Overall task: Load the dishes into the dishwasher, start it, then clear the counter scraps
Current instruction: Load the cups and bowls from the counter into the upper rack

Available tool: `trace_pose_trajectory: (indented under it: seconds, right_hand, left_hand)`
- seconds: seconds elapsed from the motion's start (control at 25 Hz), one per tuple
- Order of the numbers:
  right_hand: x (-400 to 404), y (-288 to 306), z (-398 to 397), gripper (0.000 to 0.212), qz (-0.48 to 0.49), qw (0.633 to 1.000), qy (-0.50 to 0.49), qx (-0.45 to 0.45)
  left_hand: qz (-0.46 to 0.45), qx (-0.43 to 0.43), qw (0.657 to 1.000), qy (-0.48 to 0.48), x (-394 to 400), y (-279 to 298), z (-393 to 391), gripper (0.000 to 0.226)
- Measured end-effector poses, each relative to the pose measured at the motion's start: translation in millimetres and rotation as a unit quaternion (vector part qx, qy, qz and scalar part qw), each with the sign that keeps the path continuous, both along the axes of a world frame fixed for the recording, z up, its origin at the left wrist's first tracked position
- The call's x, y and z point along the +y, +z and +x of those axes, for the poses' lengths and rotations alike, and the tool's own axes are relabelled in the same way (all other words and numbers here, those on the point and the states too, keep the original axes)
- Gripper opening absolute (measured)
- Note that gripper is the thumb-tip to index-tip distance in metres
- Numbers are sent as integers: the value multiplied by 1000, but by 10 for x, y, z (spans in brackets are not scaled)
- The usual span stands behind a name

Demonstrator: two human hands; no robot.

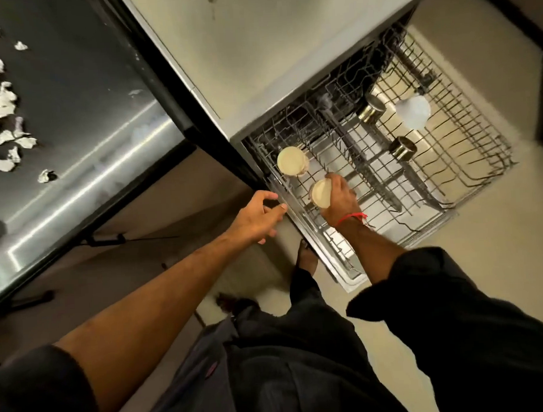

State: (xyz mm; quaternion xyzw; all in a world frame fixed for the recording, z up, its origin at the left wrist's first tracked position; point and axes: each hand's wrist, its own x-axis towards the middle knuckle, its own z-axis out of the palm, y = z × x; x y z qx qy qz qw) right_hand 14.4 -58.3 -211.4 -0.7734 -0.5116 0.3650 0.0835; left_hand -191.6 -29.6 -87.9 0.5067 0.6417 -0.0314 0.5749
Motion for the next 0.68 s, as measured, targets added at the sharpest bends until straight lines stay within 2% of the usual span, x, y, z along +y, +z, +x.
trace_pose_trajectory:
  seconds: [0.16, 0.56, 0.68]
  right_hand:
    - [49, -237, 34, 81, -37, 998, 43, -31]
    - [7, -247, 93, 95, -96, 988, 119, -17]
    - [-38, -164, 160, 96, -105, 989, 103, -17]
  left_hand:
    - [5, 20, 1000, 9, -20, -58, 2, 34]
    - [27, 5, 999, 24, -33, -13, 77, 30]
    - [42, -3, 999, 34, -93, 32, -10, 28]
